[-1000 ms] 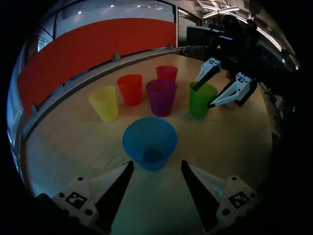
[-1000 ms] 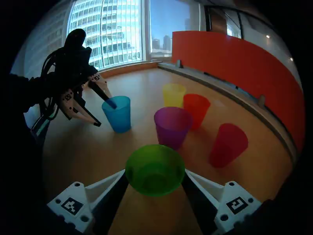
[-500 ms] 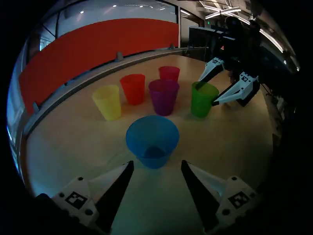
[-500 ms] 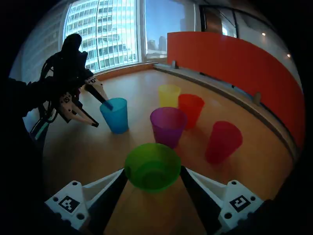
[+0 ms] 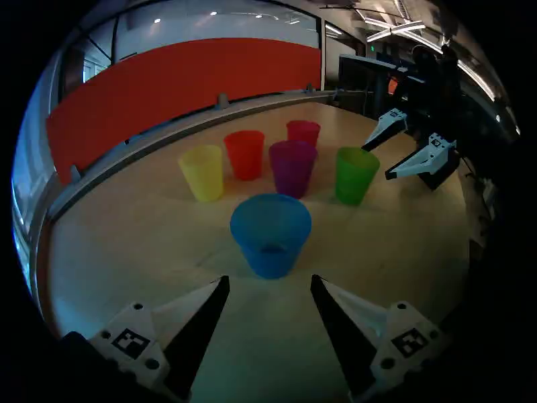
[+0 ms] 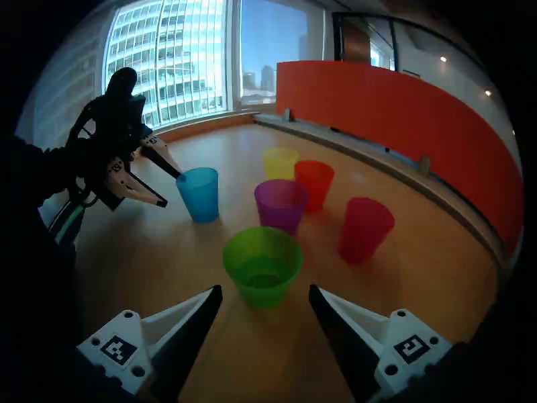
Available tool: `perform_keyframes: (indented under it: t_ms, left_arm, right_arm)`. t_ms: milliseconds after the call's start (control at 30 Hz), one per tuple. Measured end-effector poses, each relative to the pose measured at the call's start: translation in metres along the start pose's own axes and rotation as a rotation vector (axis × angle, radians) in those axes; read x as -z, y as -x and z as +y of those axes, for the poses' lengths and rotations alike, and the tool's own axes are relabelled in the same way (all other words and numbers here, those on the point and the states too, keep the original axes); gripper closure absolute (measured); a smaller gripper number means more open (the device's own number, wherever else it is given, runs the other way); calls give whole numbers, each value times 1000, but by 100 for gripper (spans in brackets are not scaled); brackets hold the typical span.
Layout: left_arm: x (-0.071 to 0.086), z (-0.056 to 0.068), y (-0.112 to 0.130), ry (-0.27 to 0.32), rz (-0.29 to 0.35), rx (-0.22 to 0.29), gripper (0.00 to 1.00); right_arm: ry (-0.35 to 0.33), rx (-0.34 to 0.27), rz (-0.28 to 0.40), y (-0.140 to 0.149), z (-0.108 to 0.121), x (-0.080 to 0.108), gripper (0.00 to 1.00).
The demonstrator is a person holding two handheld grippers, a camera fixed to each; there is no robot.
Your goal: Pour water
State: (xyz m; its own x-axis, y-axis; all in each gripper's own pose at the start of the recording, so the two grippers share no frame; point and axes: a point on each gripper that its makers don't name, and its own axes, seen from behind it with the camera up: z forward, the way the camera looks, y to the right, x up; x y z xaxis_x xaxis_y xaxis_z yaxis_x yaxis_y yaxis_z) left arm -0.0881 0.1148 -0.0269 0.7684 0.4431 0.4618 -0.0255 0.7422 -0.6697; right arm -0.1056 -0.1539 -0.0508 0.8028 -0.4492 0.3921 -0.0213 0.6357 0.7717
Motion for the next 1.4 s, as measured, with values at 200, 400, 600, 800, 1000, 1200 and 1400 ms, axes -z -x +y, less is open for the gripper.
perform_keyframes:
  t_ms: [200,400,600,800,1000,1200,1400]
  left_arm:
    - [11,-15,-4,-63,36,50,10]
    - [20,-28,-2,-124,73,93,10]
    - [28,-37,0,-184,102,109,10]
    - [37,-50,-6,-250,152,142,10]
    - [44,-61,-15,-312,211,180,10]
    - [48,-68,-25,-359,267,206,10]
    - [55,-74,-33,-404,318,228,10]
  right_arm:
    - [52,-38,38,-3,5,16,0]
    - [110,-82,72,-1,13,28,0]
    - [172,-139,104,0,20,38,0]
    - [248,-175,150,-7,33,48,0]
    - [326,-189,191,-17,46,57,0]
    - [400,-190,233,-27,56,64,0]
    - [465,-224,281,-36,66,70,0]
